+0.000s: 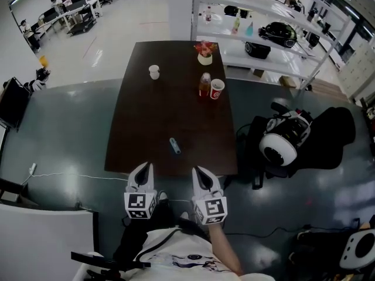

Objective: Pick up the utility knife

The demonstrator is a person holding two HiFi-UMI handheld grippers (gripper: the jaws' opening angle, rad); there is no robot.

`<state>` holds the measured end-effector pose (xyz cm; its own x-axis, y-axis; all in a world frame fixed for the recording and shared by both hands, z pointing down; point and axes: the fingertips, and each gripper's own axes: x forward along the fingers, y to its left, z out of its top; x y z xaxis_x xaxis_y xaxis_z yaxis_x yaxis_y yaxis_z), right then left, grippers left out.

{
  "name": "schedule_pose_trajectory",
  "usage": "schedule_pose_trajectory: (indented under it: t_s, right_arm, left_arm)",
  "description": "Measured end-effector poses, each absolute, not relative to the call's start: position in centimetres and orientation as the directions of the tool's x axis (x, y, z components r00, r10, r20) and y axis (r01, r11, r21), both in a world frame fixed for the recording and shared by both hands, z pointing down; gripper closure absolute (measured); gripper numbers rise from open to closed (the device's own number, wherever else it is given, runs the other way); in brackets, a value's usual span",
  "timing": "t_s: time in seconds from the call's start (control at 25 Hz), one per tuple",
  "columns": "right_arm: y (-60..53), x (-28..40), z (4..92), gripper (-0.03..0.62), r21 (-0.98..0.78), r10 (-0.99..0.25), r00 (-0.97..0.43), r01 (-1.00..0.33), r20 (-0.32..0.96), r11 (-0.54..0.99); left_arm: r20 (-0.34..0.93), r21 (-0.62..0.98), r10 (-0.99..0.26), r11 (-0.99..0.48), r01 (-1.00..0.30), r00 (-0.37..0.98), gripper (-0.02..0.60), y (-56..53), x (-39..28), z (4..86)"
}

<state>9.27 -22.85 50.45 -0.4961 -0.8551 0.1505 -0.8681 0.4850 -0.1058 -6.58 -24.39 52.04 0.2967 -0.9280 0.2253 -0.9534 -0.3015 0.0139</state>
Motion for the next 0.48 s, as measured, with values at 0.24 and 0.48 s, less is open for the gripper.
schedule_pose_trajectory:
  t_s: [0.24,0.48]
  right_arm:
    - [-27.0,8.7,50.9,0.592,-0.070,-0.863,-0.465,-0.885,0.195,0.461]
    - [-31.6,6.3,49.9,0.592,-0.057,-0.867,-0.463,-0.886,0.183,0.461]
  left_arm:
    - [0.221,0.041,-0.915,-0.338,-0.940,0.339,0.584,-29.6,-6.6,52.5]
    - [0.199,0.061,-0.906,-0.368,-0.928,0.372,0.583,-34.1,-8.1,52.1]
